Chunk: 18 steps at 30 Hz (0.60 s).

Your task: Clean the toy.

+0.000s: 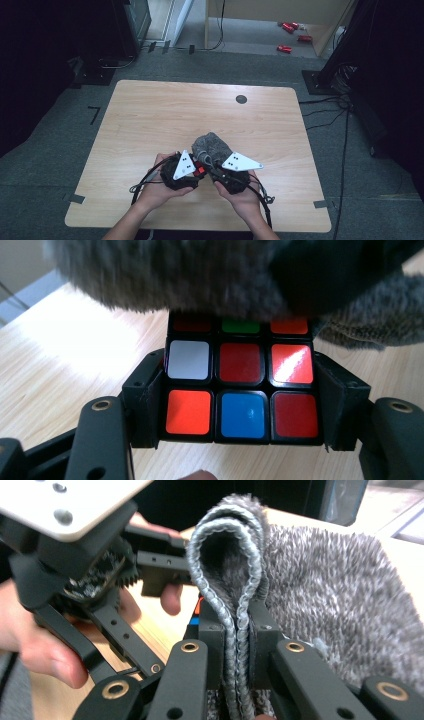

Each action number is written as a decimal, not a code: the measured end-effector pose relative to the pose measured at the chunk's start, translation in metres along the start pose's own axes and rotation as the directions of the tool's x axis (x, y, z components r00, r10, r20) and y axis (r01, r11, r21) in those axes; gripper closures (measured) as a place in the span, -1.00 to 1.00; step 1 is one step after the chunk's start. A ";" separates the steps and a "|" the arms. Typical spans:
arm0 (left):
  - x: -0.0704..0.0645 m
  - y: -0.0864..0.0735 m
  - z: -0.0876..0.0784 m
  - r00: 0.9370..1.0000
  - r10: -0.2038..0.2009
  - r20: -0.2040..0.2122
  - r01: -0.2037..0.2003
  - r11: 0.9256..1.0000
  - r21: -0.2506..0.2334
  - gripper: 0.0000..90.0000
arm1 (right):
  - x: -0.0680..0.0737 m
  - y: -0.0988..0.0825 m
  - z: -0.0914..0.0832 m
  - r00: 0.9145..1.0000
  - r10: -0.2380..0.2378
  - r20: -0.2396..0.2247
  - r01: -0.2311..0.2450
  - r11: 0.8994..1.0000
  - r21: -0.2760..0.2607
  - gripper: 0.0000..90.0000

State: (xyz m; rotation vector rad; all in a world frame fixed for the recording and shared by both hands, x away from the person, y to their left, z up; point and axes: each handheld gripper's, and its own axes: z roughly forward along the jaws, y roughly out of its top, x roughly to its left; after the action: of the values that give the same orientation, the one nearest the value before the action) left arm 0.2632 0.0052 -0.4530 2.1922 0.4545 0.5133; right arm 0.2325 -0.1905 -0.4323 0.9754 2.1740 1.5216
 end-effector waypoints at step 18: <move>-0.002 -0.001 0.005 0.999 -0.023 0.029 0.023 1.000 0.018 -0.22 | -0.006 -0.002 0.009 0.998 0.053 -0.031 -0.051 0.996 0.078 0.84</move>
State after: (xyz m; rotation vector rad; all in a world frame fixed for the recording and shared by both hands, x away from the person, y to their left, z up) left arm 0.2640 0.0021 -0.4572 2.2060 0.4696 0.4656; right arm 0.2414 -0.1887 -0.4378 1.0459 2.2621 1.4970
